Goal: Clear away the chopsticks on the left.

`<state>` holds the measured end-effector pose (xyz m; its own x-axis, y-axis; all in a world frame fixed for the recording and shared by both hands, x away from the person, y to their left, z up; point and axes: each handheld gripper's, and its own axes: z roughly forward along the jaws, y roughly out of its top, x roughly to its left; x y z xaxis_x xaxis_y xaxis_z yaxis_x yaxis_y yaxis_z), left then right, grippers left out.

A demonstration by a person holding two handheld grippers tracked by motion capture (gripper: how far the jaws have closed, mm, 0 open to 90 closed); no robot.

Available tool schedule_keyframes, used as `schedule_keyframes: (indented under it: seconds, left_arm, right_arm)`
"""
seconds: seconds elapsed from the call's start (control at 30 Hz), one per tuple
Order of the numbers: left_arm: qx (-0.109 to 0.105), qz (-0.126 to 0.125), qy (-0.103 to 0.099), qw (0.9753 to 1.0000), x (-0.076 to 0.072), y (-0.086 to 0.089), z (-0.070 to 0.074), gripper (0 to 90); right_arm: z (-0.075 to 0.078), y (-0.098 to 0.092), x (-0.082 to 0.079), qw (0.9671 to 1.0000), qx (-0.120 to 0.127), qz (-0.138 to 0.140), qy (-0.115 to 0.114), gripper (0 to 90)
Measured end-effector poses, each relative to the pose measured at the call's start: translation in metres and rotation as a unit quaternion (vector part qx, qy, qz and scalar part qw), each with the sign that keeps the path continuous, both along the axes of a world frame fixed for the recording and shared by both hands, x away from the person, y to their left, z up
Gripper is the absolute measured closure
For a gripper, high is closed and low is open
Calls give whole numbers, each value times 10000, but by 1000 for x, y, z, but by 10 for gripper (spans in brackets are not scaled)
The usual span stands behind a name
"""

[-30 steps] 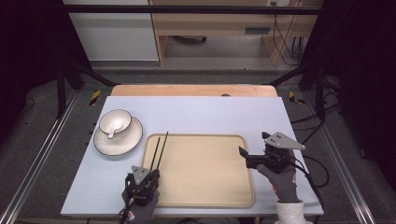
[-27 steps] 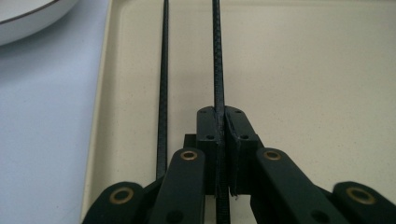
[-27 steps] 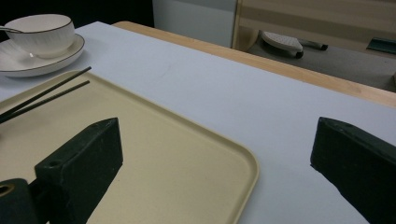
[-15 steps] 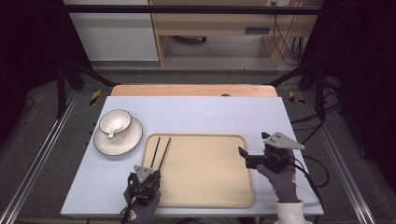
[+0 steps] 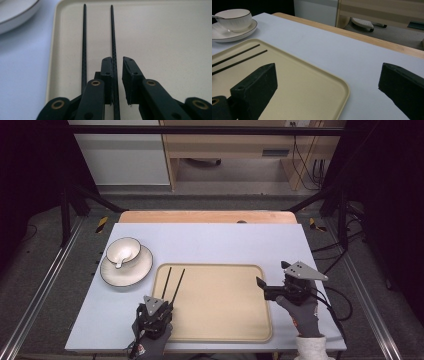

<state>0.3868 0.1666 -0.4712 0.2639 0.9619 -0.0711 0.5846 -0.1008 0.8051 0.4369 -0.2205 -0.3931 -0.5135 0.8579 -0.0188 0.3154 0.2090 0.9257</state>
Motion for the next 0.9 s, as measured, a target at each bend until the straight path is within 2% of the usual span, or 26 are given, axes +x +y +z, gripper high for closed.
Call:
schedule_keyframes:
  seconds: [0.13, 0.17, 0.27, 0.37, 0.43, 0.5, 0.53, 0.67, 0.73, 0.9]
  left_arm:
    - [-157, -220, -265, 9993, 1, 3, 17, 728]
    - [-154, -260, -296, 9991, 2, 4, 21, 722]
    - [-325, -386, -315, 9982, 7, 10, 33, 669]
    - [-424, -664, -382, 9962, 13, 16, 45, 614]
    - [-417, -966, -390, 9937, 17, 20, 52, 567]
    - [-213, -1079, -480, 9928, 19, 21, 57, 507]
    - [-148, -1201, -515, 9913, 21, 23, 62, 493]
    - [-195, -1474, -640, 9868, 24, 35, 74, 402]
    - [-206, -1552, -724, 9850, 25, 45, 77, 366]
    - [-222, -1615, -767, 9836, 27, 67, 73, 304]
  right_arm:
    - [1, -1, -1, 10000, 22, -15, -12, 21]
    - [2, -2, -1, 10000, 35, -10, -22, 21]
    - [3, -3, -2, 10000, 57, -6, -44, 21]
    - [3, -3, -2, 9999, 92, -1, -49, 21]
    - [4, -4, -2, 9999, 83, 2, -69, 21]
    - [5, -5, -3, 9999, 100, -4, -79, 20]
    - [5, -6, -3, 9999, 100, -6, -87, 20]
    - [7, -8, -4, 9998, 160, -25, -114, 20]
    - [8, -10, -5, 9998, 165, -33, -131, 20]
    - [8, -12, -5, 9997, 194, -47, -129, 19]
